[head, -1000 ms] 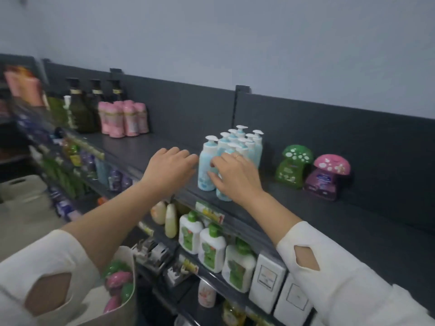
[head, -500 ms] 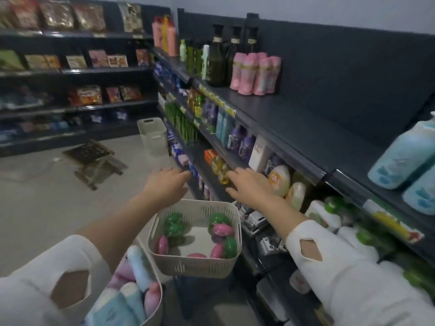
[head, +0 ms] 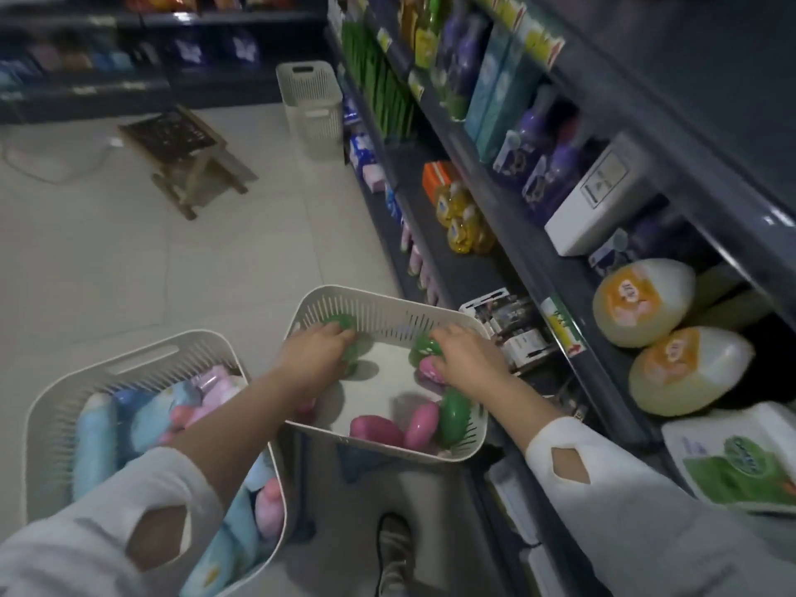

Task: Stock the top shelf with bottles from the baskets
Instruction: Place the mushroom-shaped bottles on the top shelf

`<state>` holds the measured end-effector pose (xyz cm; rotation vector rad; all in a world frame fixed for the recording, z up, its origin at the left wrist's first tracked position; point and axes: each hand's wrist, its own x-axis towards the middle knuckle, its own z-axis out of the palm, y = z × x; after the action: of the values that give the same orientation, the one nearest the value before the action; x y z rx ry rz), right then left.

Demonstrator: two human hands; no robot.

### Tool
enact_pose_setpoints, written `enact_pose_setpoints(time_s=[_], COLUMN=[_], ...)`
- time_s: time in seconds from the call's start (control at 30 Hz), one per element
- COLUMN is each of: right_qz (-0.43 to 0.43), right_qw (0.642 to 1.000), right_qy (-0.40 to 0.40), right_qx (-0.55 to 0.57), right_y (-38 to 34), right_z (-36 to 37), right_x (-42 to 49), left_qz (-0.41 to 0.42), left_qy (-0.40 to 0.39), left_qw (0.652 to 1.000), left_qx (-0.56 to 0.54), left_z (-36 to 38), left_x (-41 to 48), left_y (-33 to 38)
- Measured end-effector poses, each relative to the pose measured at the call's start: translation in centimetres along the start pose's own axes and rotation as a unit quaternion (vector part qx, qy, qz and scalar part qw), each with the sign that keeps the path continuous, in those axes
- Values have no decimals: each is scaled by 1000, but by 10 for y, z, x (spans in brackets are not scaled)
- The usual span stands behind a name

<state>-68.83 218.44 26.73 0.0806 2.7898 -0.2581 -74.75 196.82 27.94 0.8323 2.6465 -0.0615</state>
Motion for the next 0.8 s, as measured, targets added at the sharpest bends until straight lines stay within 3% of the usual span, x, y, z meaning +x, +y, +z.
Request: enact_pose_setpoints(time_s=[0.47,0.63,0.8], right_qz=[129,139,111], right_qw=[985,981,990], right_qy=[-44,-60,-47], right_qx=[-105,-125,-76], right_y=[50,47,45], right_z=[166,181,167], right_x=[96,99,100], left_qz=[-37,-38,-35], left_qy=[-55,-42,-70], left_qw=[997,996,993], left_qx=[29,61,85], left_z=[160,171,150], left_x=[121,136,135], left_y=[-26,-33,-23])
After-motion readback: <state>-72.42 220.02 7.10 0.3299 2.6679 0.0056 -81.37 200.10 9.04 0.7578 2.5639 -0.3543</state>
